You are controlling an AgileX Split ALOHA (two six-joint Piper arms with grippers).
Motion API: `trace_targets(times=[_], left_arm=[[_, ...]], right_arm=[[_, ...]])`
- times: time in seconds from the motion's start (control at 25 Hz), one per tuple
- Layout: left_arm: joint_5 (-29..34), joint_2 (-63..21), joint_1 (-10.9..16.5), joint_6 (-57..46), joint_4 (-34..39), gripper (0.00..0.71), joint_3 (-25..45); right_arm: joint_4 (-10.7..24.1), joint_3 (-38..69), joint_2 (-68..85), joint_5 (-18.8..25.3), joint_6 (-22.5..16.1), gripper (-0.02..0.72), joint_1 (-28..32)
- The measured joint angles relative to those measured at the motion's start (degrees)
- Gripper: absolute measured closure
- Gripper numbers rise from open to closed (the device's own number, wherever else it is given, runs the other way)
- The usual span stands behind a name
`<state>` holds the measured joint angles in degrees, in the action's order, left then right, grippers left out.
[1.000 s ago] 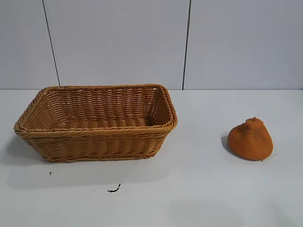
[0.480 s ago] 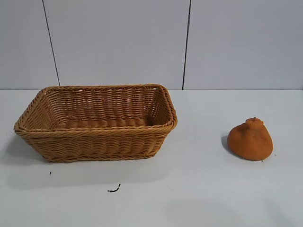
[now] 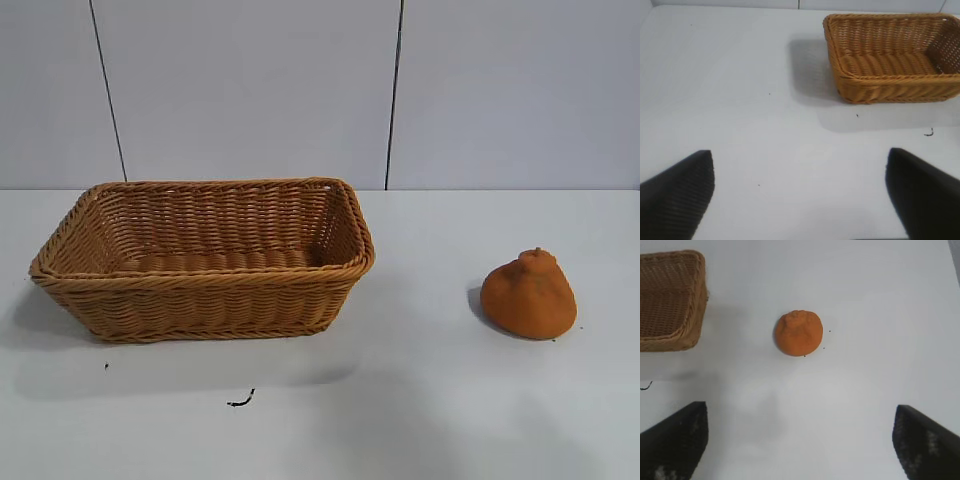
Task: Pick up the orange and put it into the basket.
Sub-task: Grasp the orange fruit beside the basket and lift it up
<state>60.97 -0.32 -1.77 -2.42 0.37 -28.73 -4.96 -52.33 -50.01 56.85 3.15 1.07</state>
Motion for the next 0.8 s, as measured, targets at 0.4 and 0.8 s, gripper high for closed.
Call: trace_targets(times=[0.4, 0.8], left_arm=[[0.0, 0.0, 0.0, 0.0, 0.0, 0.044, 0.0], [0.0, 0.0, 0.0, 0.0, 0.0, 0.044, 0.0]], right_arm=[[-2.82, -19.1, -35.62, 0.13, 3.34, 0.01, -0.24], [-3.22, -28.25, -58.23, -0.8, 3.32, 0.022, -5.61]])
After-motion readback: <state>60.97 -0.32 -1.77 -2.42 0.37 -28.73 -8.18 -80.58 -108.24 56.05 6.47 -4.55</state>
